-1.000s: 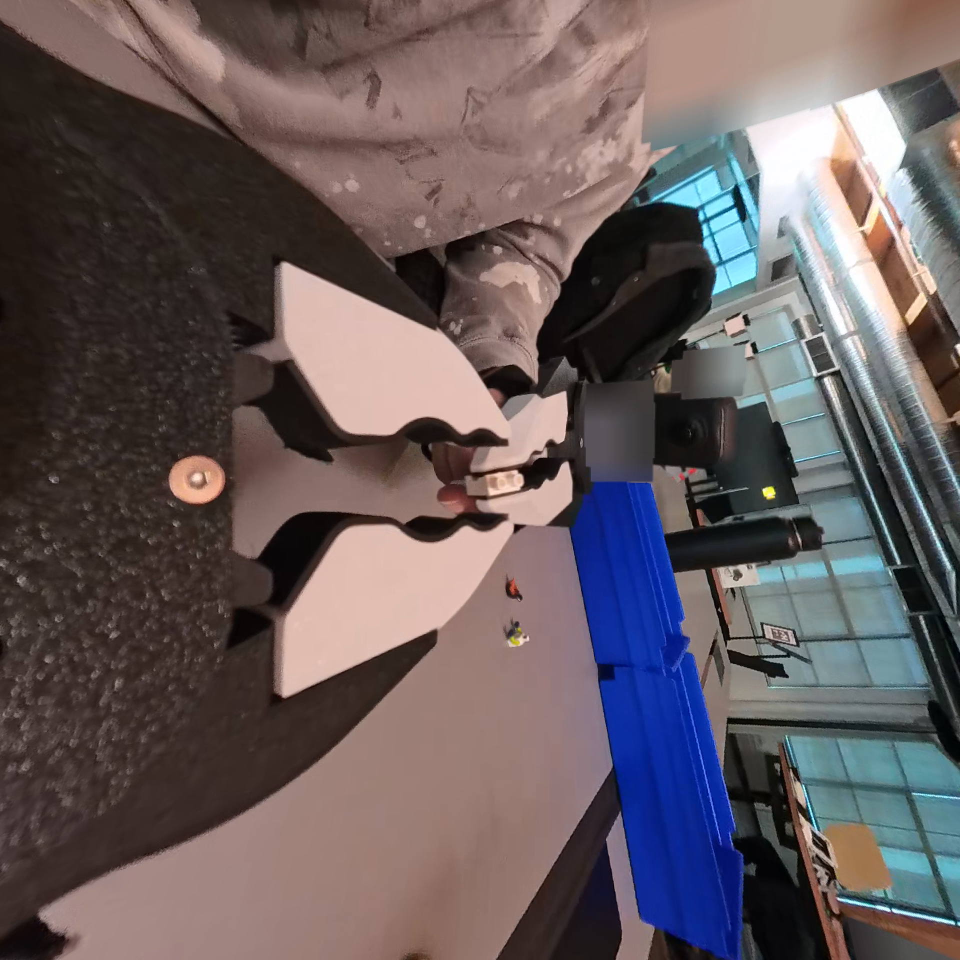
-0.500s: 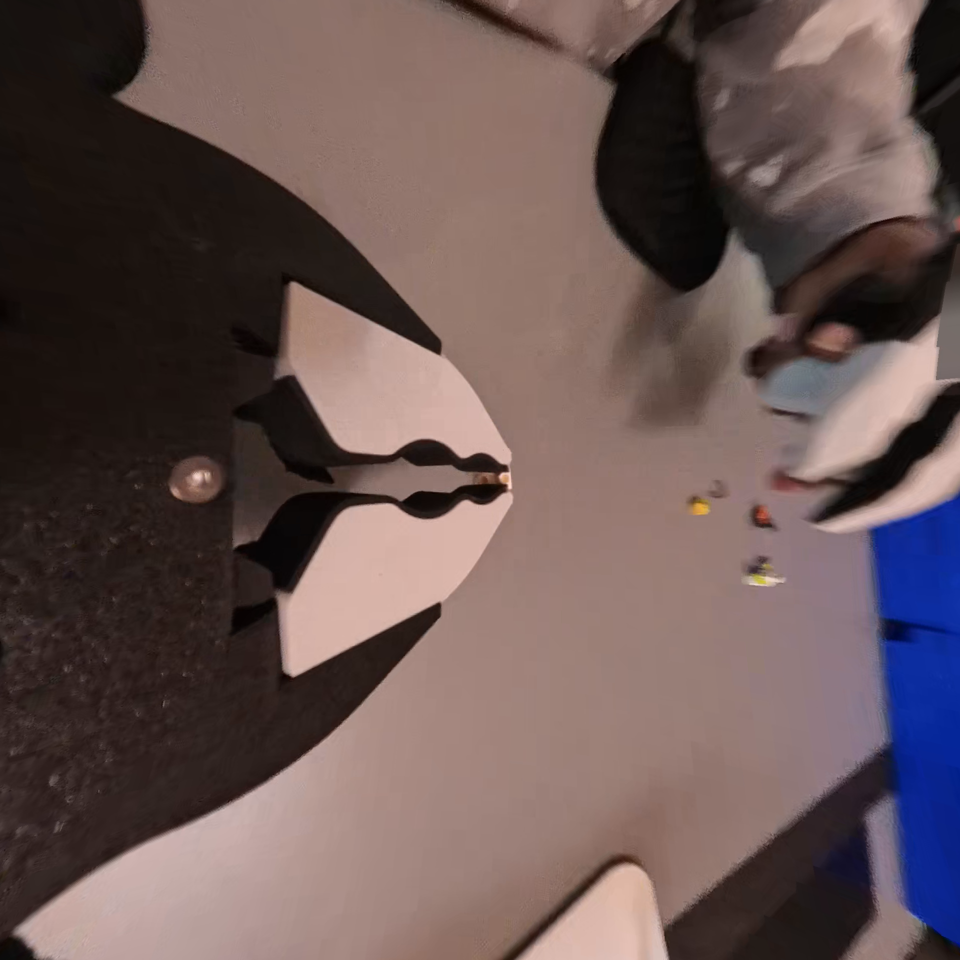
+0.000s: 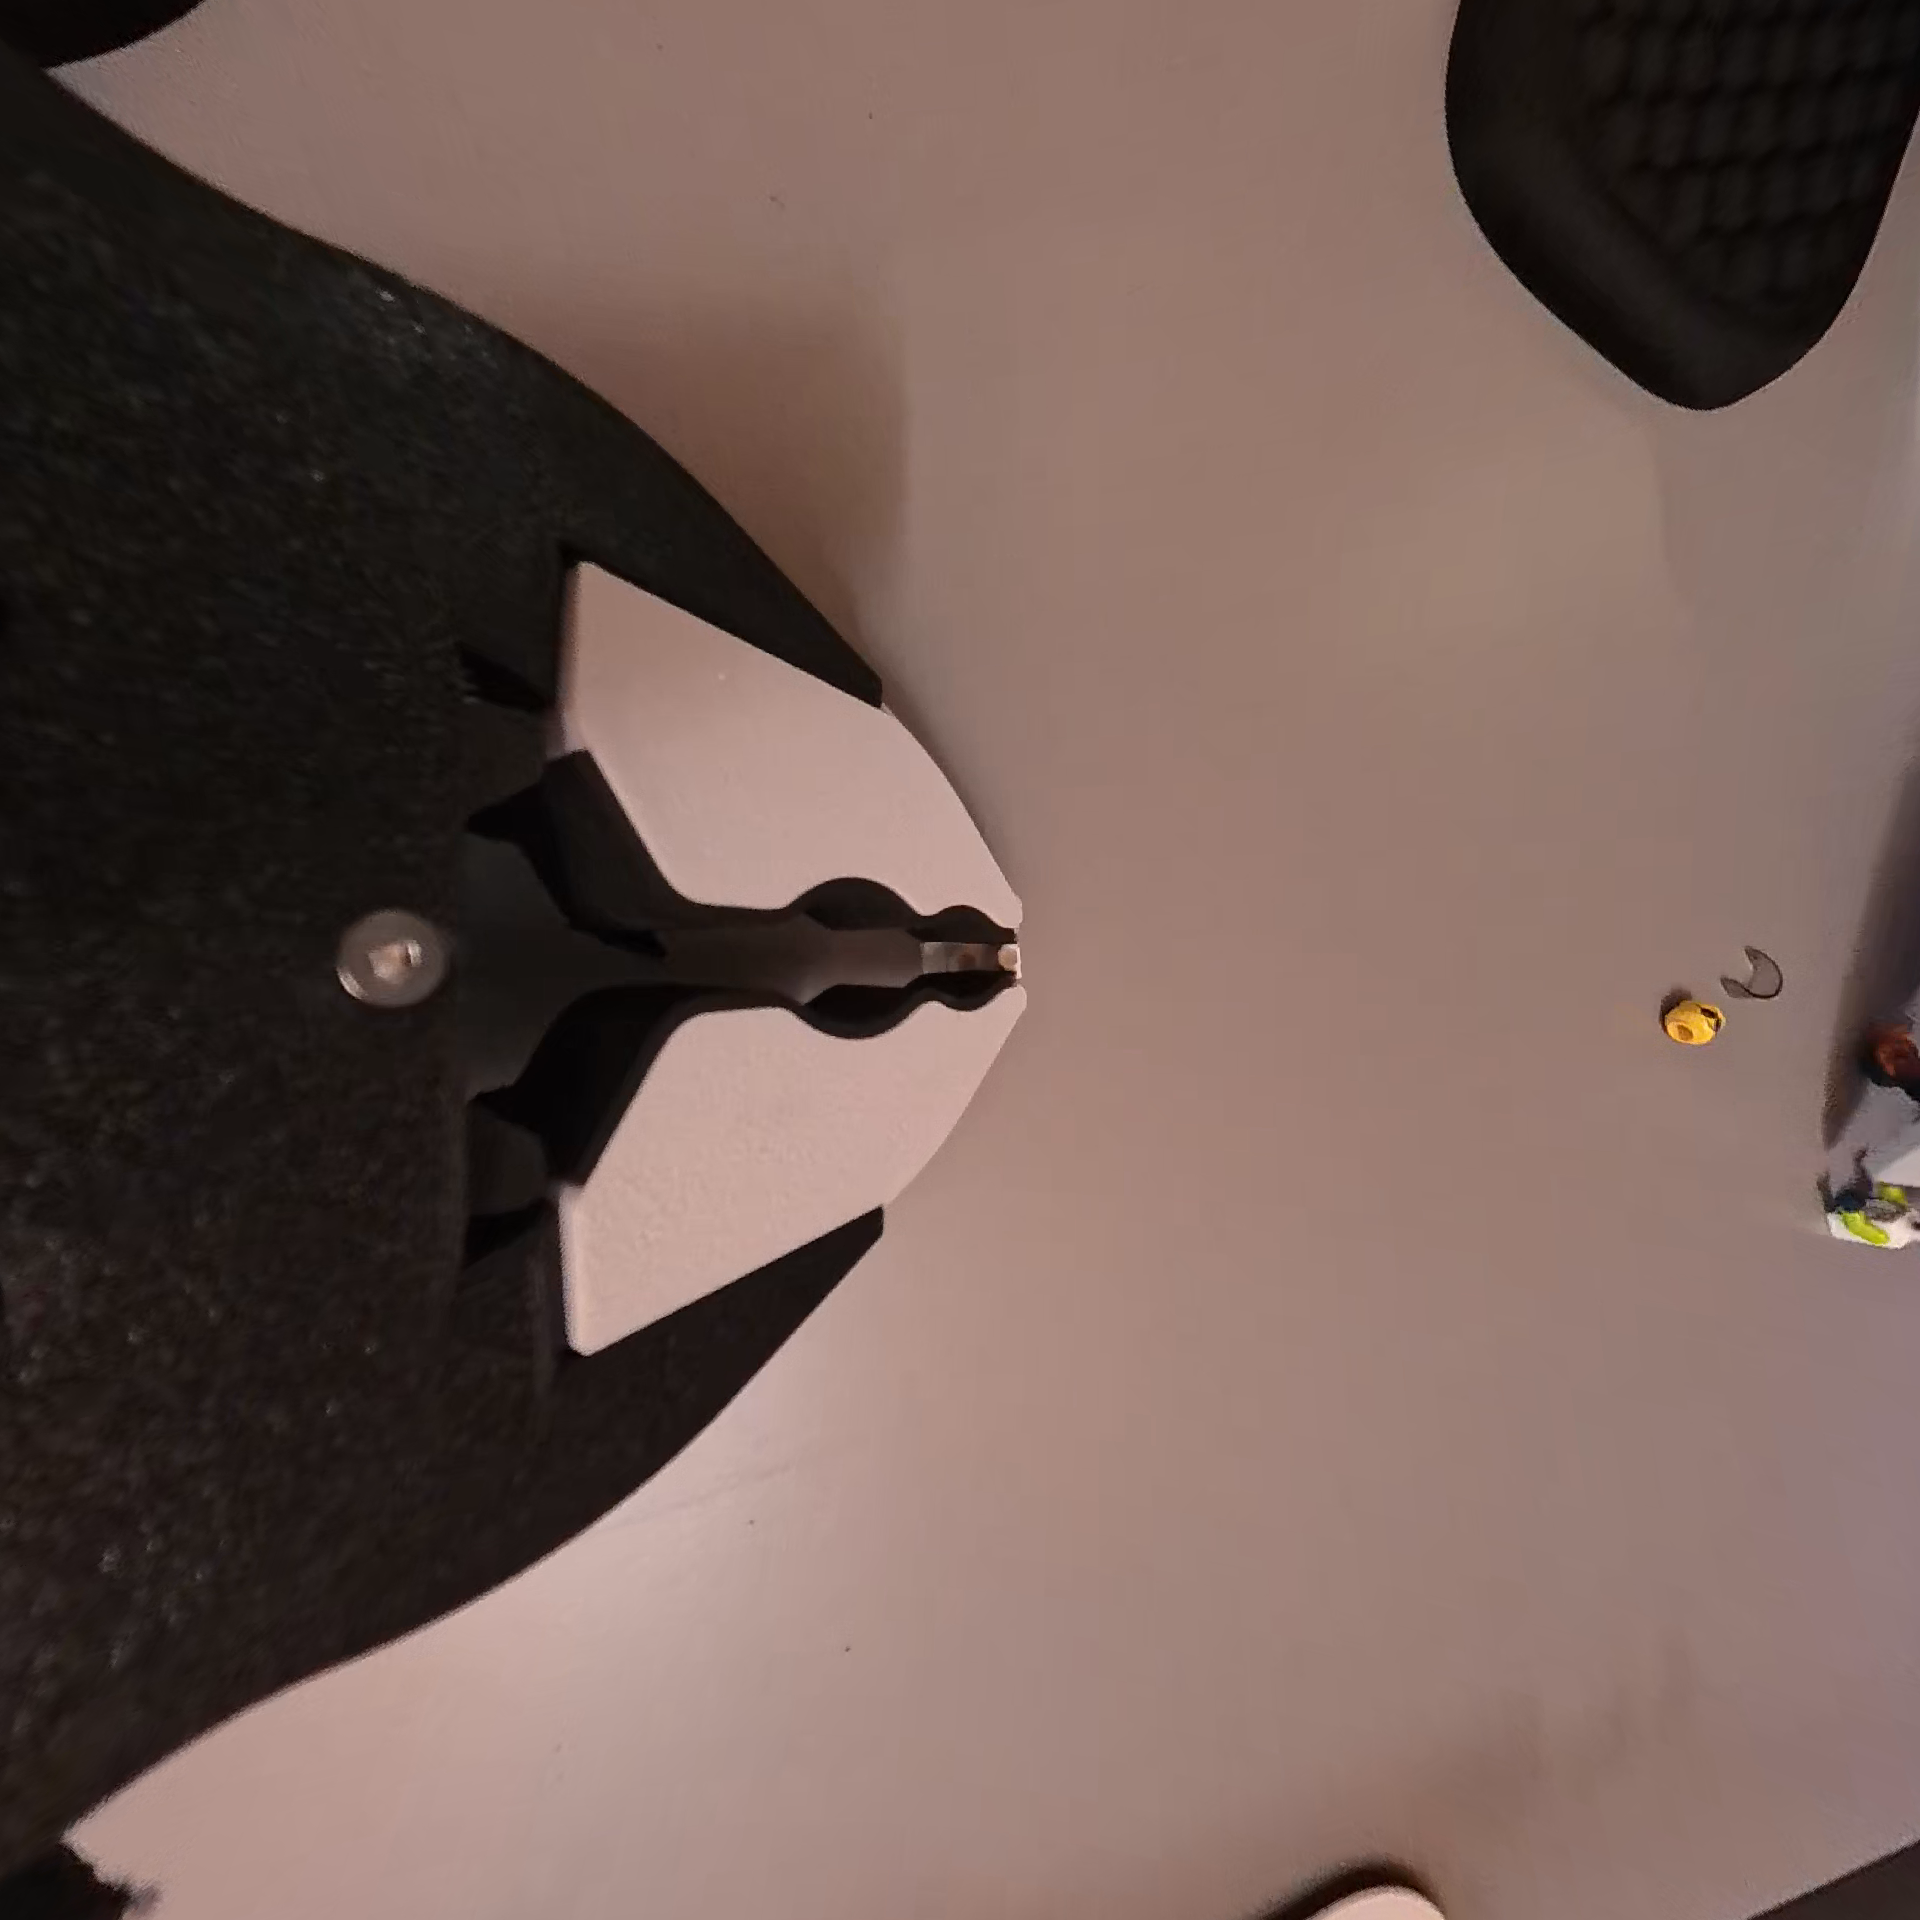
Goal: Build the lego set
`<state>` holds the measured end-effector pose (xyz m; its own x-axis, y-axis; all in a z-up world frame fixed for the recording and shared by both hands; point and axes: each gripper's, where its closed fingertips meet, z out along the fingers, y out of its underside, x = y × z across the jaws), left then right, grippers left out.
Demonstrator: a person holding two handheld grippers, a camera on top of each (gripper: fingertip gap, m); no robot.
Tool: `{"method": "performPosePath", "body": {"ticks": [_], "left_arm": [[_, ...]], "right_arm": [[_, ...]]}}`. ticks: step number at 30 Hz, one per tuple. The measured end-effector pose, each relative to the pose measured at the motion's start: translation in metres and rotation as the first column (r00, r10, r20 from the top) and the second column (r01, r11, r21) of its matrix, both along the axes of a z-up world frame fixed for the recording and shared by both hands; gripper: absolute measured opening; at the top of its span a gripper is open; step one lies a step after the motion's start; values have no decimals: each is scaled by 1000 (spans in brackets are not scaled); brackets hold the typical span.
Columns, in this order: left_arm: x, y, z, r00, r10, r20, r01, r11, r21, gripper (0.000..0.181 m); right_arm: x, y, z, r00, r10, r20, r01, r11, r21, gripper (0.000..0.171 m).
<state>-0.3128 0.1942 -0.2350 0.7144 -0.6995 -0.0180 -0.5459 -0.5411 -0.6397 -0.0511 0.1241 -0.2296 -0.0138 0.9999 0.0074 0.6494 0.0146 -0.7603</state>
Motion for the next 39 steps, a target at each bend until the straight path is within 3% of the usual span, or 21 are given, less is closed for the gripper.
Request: {"method": "performPosePath", "body": {"ticks": [3, 6, 11, 17, 22, 32, 36, 39], "left_arm": [[4, -1, -11, 999, -40, -28, 38, 998, -51, 9], [10, 4, -5, 996, -52, -70, 52, 999, -4, 8], [96, -11, 37, 973, -222, 56, 217, 973, 81, 8], [232, -63, 68, 829, -551, 96, 535, 831, 152, 8], [305, -92, 77, 719, -692, 56, 670, 713, 206, 8], [328, -94, 84, 697, -713, 84, 687, 696, 209, 8], [330, -90, 82, 695, -717, 48, 694, 687, 214, 8], [331, -91, 85, 687, -720, 98, 691, 690, 215, 8]], "right_arm": [[0, 0, 0, 1000, -8, -14, 8, 1000, -1, 6], [1, 0, 5, 999, -17, -47, 17, 1000, -15, 11], [13, 9, 45, 977, -99, -189, 96, 995, -21, 25], [33, 1, 78, 937, -192, -292, 198, 980, -11, 29], [45, -13, 77, 917, -215, -336, 224, 974, -13, 18], [66, -17, 83, 878, -219, -425, 215, 975, -58, 18], [64, -20, 80, 879, -200, -433, 185, 980, -75, 11], [66, -25, 81, 879, -173, -444, 138, 984, -109, 21]]}}
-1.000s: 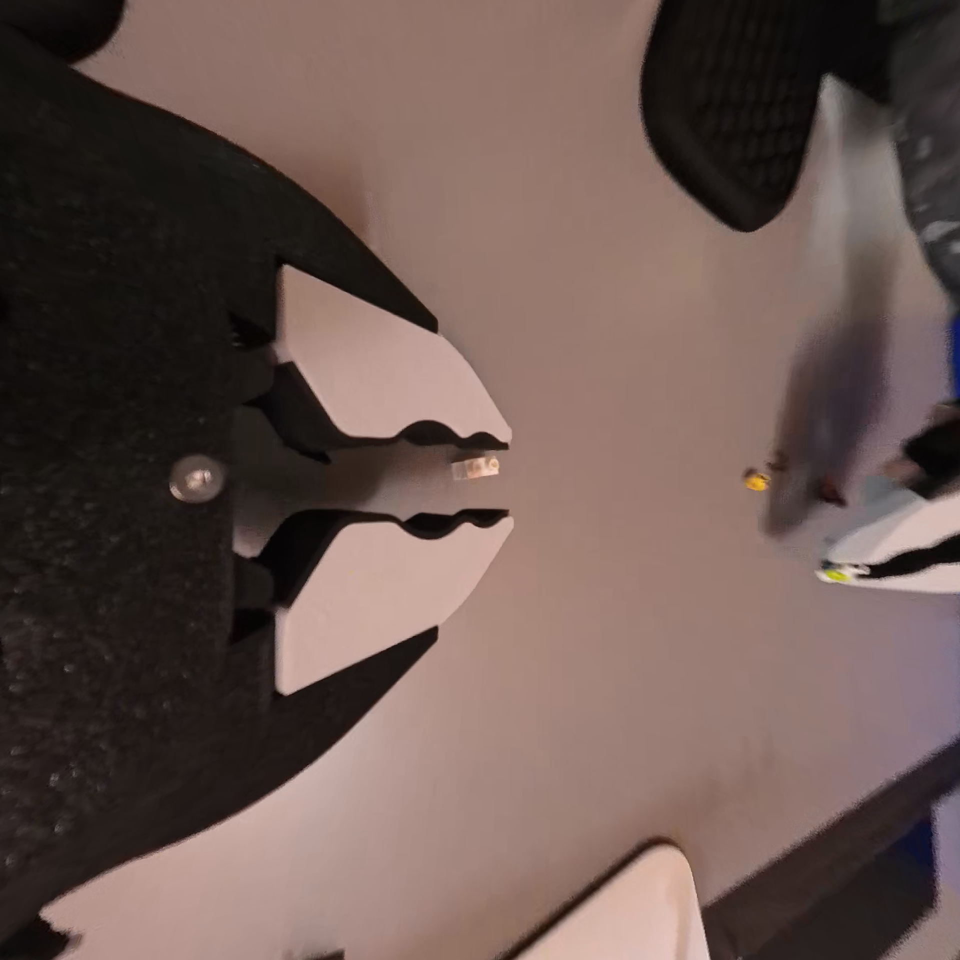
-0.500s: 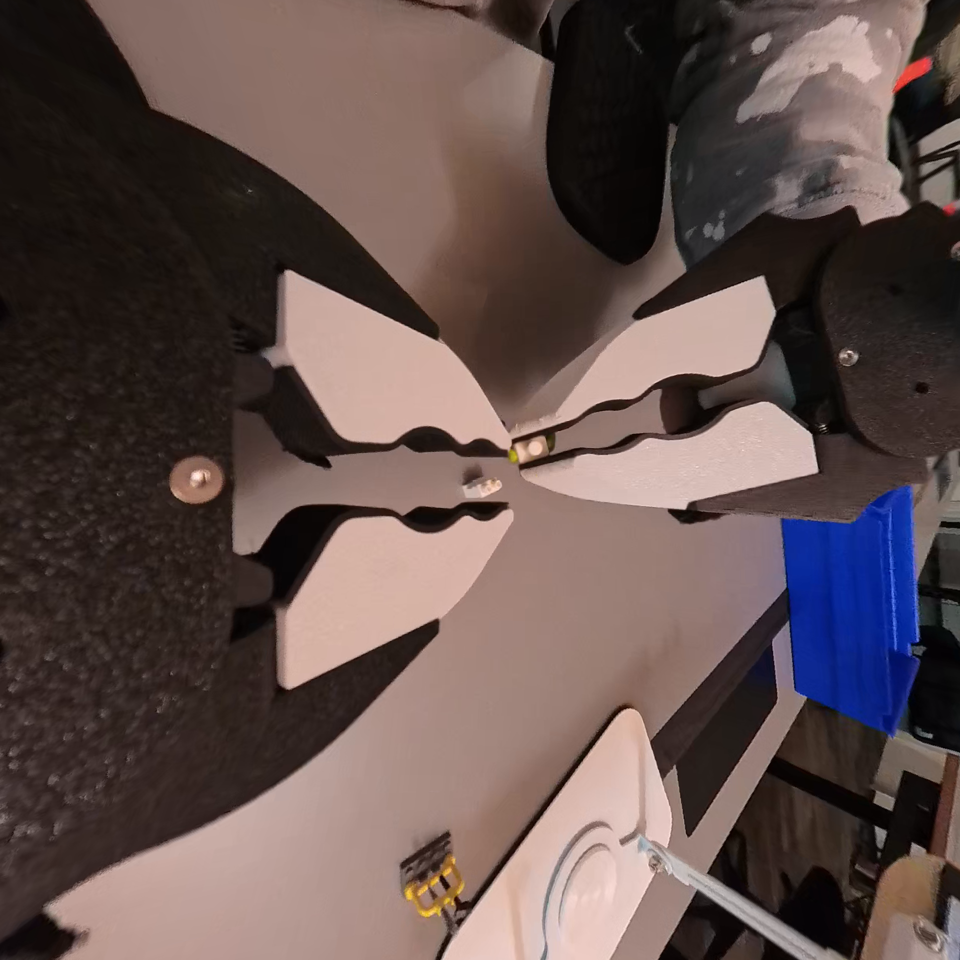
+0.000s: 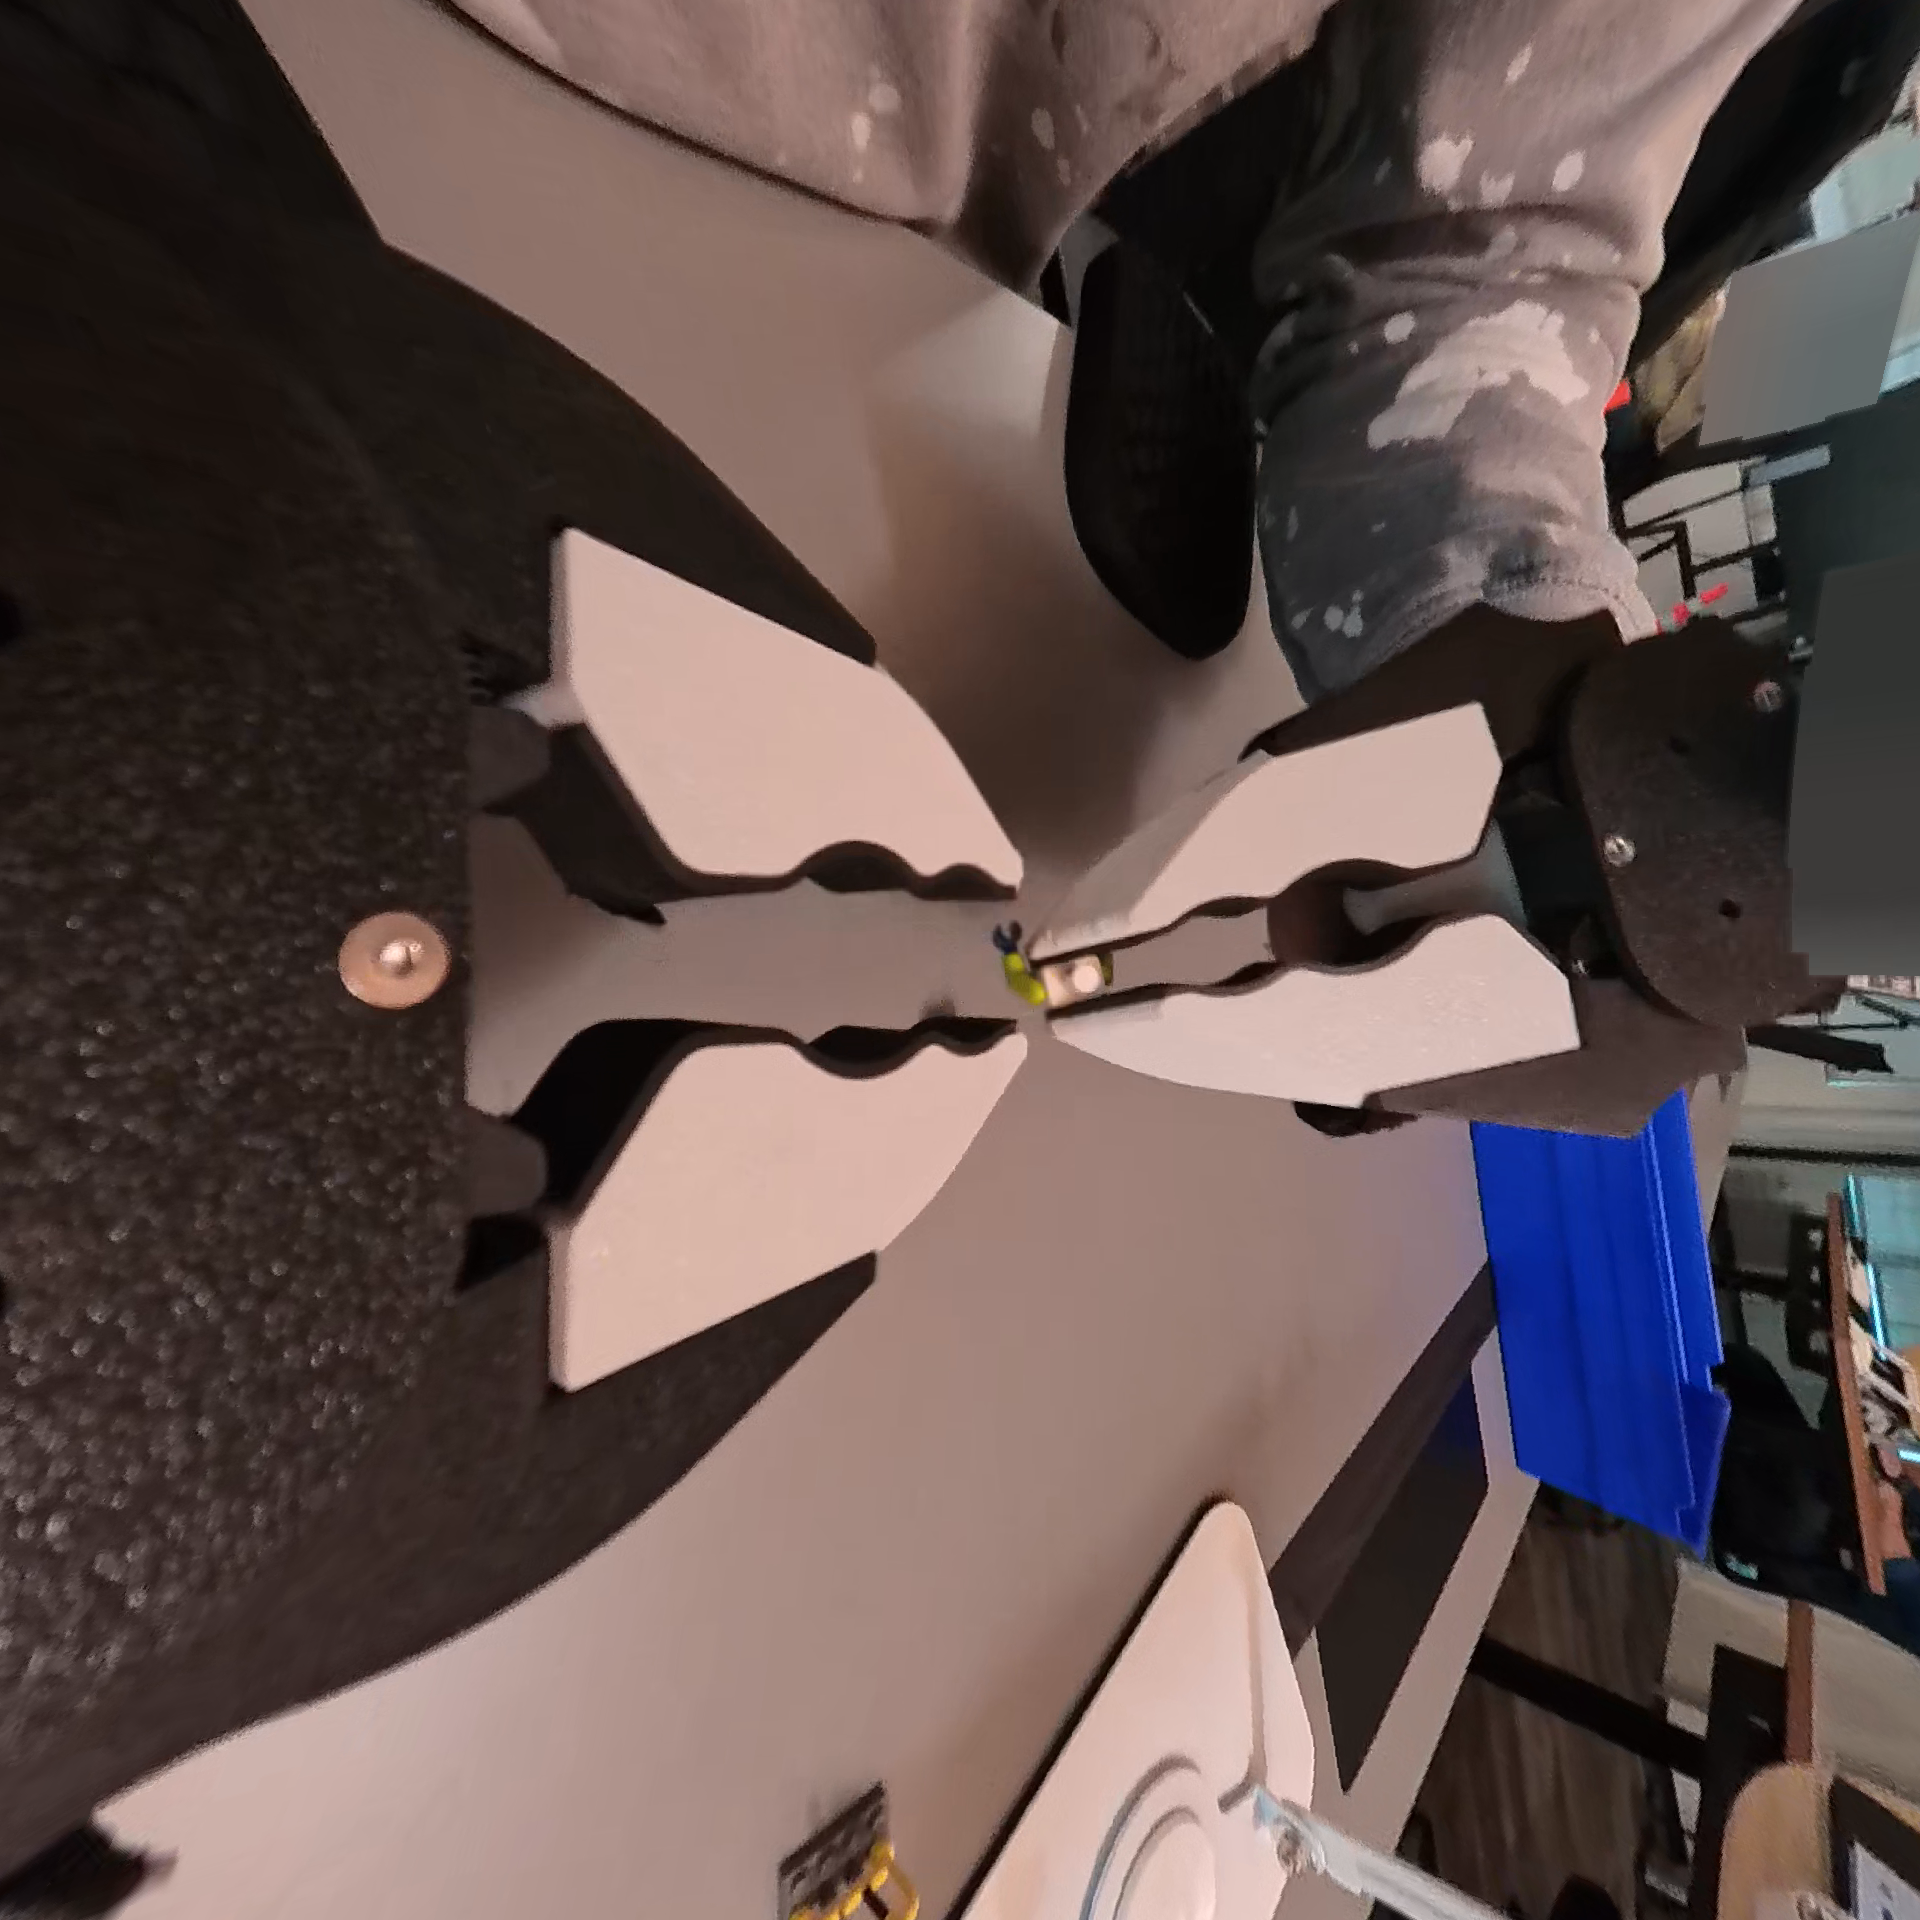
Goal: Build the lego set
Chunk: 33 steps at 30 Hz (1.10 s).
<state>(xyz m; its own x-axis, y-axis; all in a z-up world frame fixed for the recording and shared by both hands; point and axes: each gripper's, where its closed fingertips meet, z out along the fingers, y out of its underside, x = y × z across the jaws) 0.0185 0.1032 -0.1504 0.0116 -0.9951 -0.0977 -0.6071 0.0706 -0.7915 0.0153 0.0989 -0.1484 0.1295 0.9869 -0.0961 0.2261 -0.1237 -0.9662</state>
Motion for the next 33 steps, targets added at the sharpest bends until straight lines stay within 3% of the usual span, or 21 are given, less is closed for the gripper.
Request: {"method": "performPosePath", "body": {"ticks": [8, 11, 12, 15, 19, 23, 30, 33], "left_arm": [[10, -6, 11, 993, -25, 115, 32, 998, -63, 8], [9, -6, 15, 989, -2, 149, 20, 992, -121, 10], [7, -5, 18, 985, 12, 173, 11, 991, -134, 15], [-13, 4, 35, 965, 81, 251, -40, 986, -162, 16], [-28, -5, 13, 975, 100, 199, -52, 971, -234, 17], [-15, -11, -3, 961, 154, 229, -109, 974, -197, 21], [-6, 4, 21, 881, 256, 397, -186, 961, -207, 7], [-7, 6, 19, 885, 262, 385, -201, 960, -193, 5]], "right_arm": [[-5, -2, 3, 1000, 4, -31, -3, 1000, 19, 18], [-5, -3, 4, 999, 3, -54, -2, 1000, 1, 13], [-4, -2, 2, 999, -10, -52, 10, 1000, 6, 5], [-2, -2, 0, 998, -9, -63, 7, 1000, -27, 5], [-8, 3, -1, 996, -42, -73, 39, 998, -44, 5], [-10, 9, 5, 989, -95, -117, 90, 995, -44, 4], [-12, 12, 7, 981, -150, -123, 149, 989, -23, 4], [-13, 11, 9, 980, -148, -136, 147, 989, -14, 4]]}}
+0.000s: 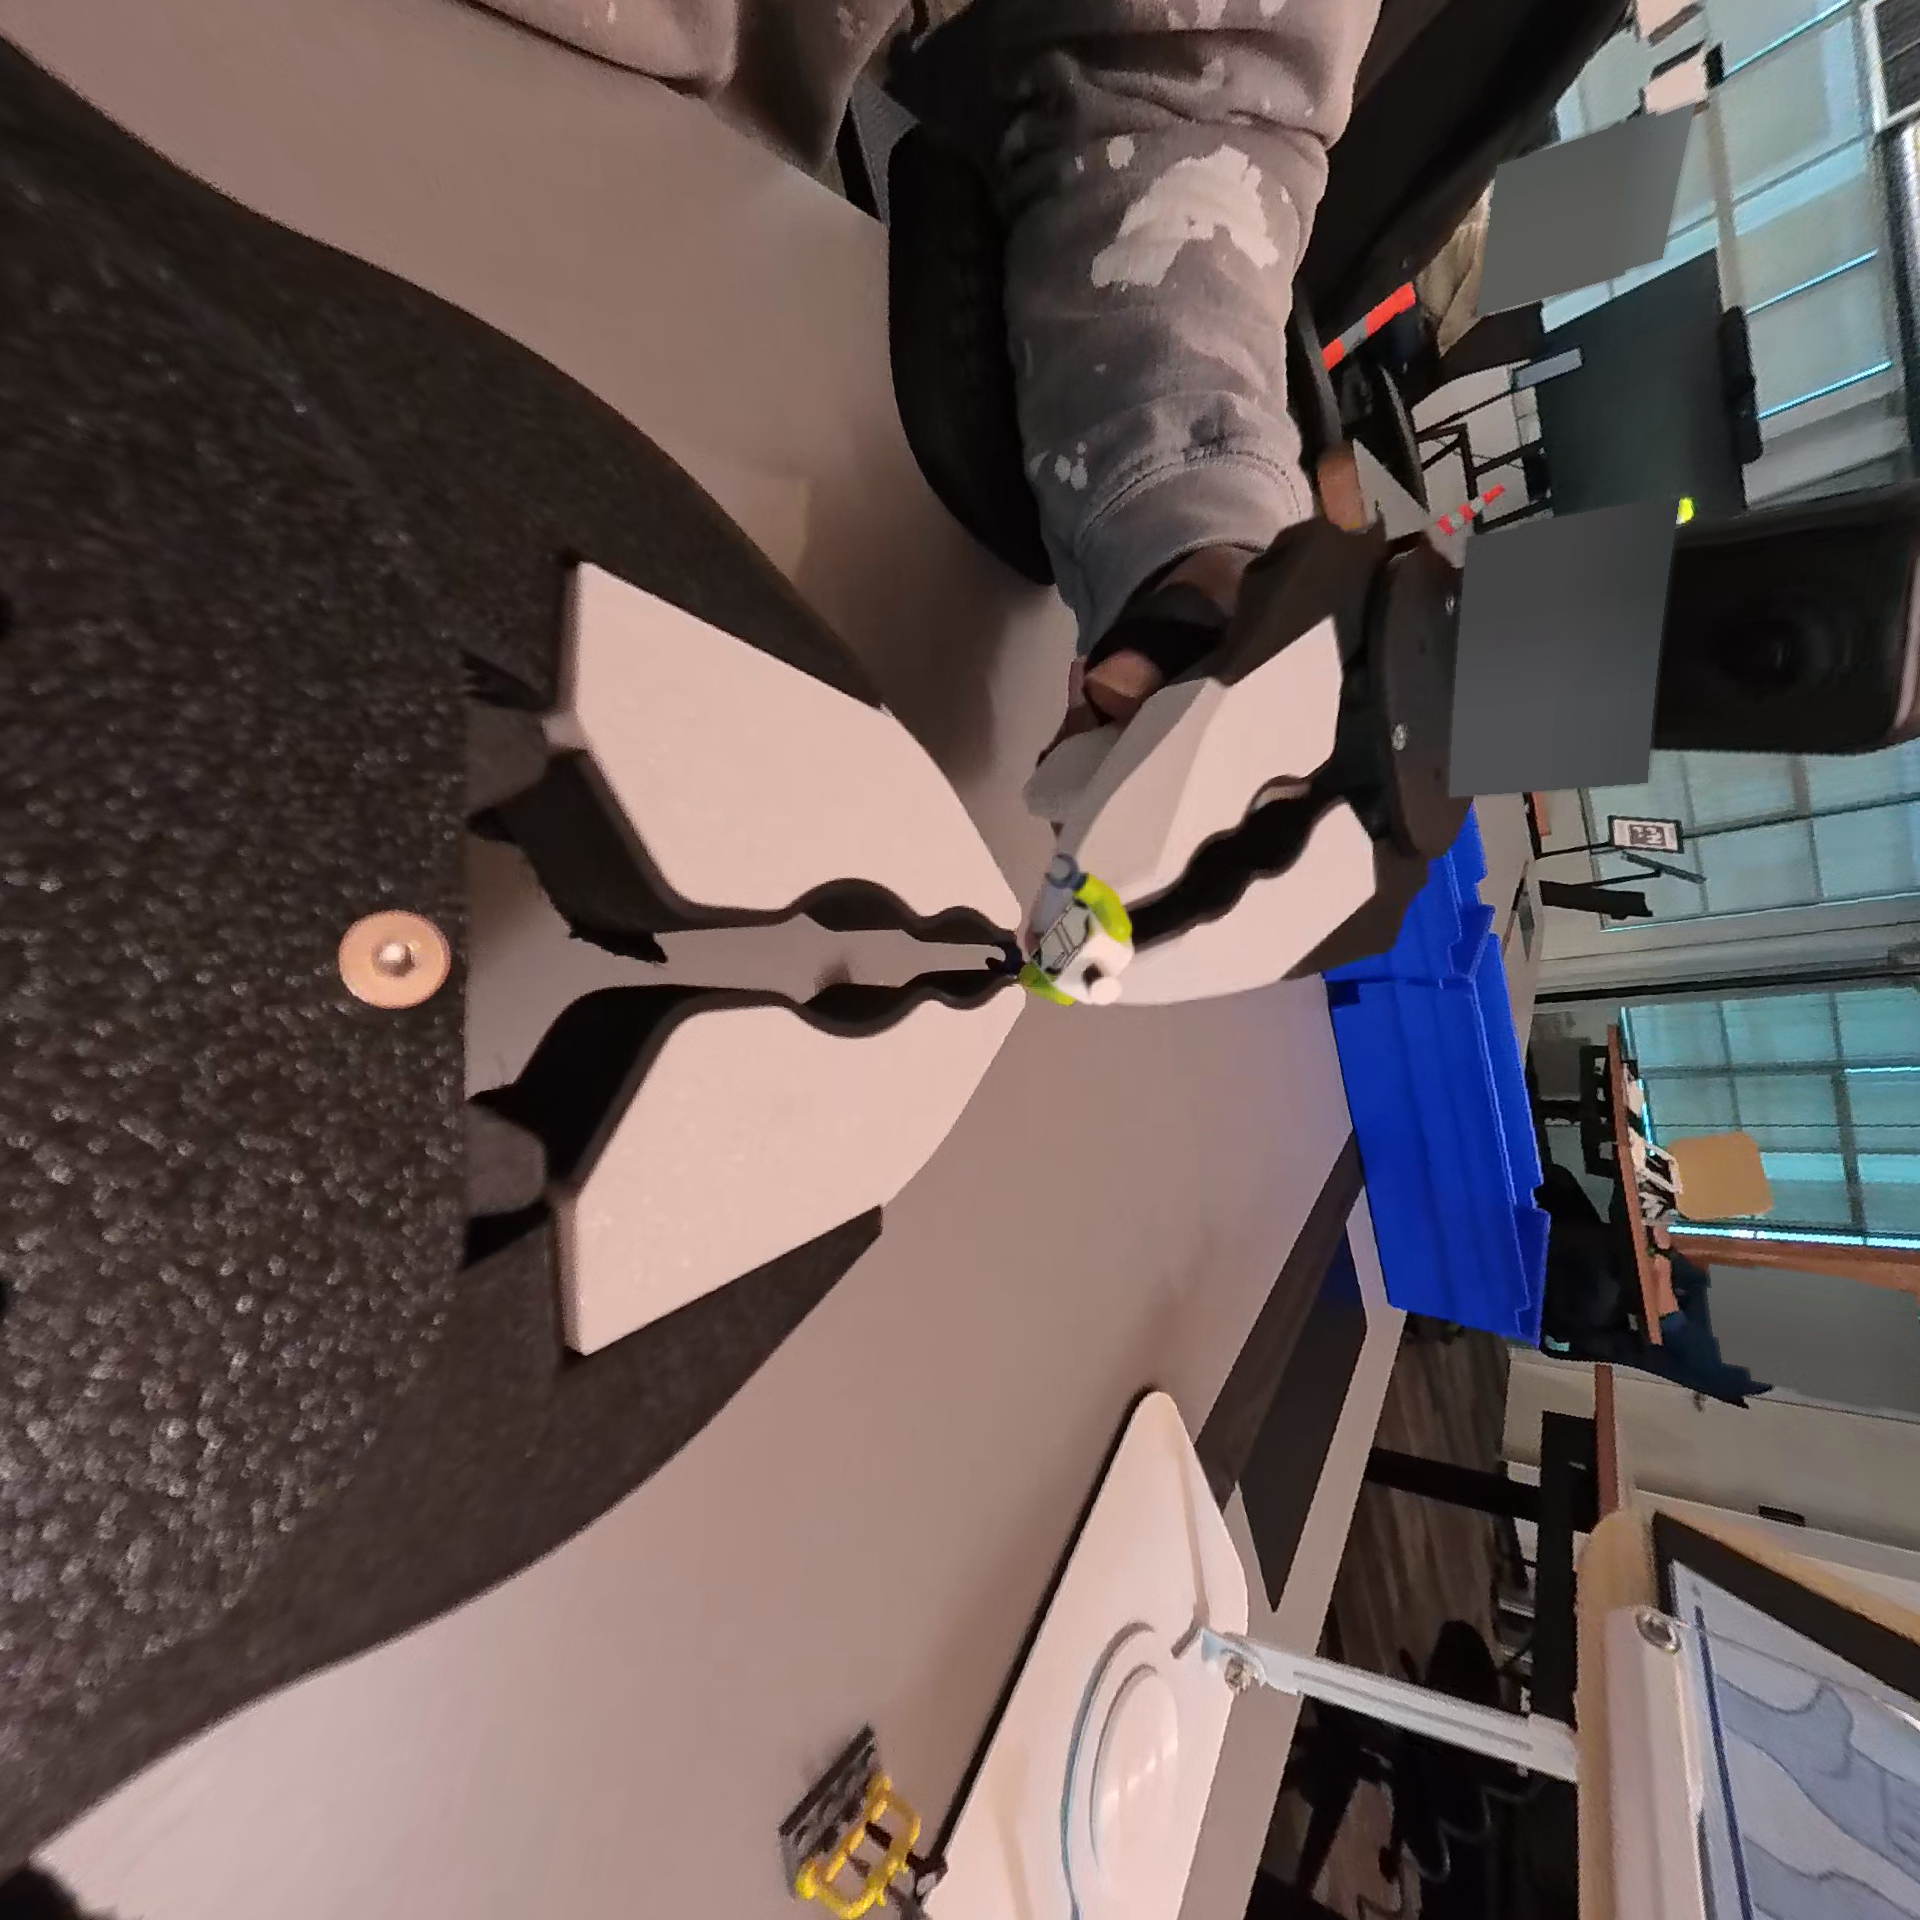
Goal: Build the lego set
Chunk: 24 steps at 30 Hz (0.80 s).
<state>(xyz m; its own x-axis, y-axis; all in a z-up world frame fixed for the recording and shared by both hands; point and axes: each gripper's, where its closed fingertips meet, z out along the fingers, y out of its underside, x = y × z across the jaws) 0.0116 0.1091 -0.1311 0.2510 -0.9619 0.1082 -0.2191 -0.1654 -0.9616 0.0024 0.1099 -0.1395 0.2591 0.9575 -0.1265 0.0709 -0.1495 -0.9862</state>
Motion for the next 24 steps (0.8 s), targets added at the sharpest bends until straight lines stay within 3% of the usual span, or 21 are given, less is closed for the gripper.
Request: {"method": "performPosePath", "body": {"ticks": [6, 14, 18, 24], "left_arm": [[-1, -7, 0, 1000, -16, 22, 15, 1000, 23, 17], [-2, -5, 2, 1000, 16, 11, -17, 994, 110, 9], [-7, -6, 0, 1000, -4, 15, 2, 996, 84, 8], [-18, -14, -8, 995, -94, -13, 94, 995, 44, 8]], "right_arm": [[-1, 1, -7, 999, -21, 49, 21, 1000, 1, 4], [-8, -7, -10, 997, 17, 74, -18, 1000, 11, 2], [-10, -12, -11, 996, 41, 84, -43, 999, 15, 3], [0, -17, -3, 987, 122, 106, -128, 991, 45, 21]]}}
